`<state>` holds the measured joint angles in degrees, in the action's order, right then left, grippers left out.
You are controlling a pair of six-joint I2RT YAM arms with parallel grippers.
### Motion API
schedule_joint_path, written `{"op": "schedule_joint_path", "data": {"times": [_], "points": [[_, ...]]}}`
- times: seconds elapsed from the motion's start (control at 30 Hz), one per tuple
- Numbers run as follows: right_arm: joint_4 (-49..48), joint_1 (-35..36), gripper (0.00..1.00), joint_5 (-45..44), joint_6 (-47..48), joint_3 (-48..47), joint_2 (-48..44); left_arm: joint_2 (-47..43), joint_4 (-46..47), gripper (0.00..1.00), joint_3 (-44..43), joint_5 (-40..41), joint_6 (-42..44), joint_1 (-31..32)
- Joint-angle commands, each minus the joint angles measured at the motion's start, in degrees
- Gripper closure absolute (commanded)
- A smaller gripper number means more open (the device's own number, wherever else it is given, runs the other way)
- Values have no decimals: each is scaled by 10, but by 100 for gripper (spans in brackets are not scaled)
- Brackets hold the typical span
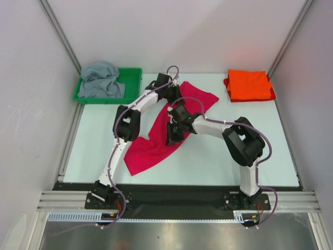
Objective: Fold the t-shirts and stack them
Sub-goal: Fold the tshirt
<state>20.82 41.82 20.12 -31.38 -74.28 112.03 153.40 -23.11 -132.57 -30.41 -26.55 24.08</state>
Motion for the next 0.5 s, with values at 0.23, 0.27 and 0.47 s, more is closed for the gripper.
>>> {"op": "schedule_joint_path", "data": {"times": [0.23, 0.27, 0.47], "points": [[54, -4, 96, -39, 32, 20, 12, -24, -87, 89, 26, 98, -33, -62], [59, -11, 96, -46, 37, 32, 6, -30, -82, 89, 39, 109, -45, -64], [84, -115, 95, -52, 95, 70, -10, -67, -2, 88, 82, 127, -62, -54]]}}
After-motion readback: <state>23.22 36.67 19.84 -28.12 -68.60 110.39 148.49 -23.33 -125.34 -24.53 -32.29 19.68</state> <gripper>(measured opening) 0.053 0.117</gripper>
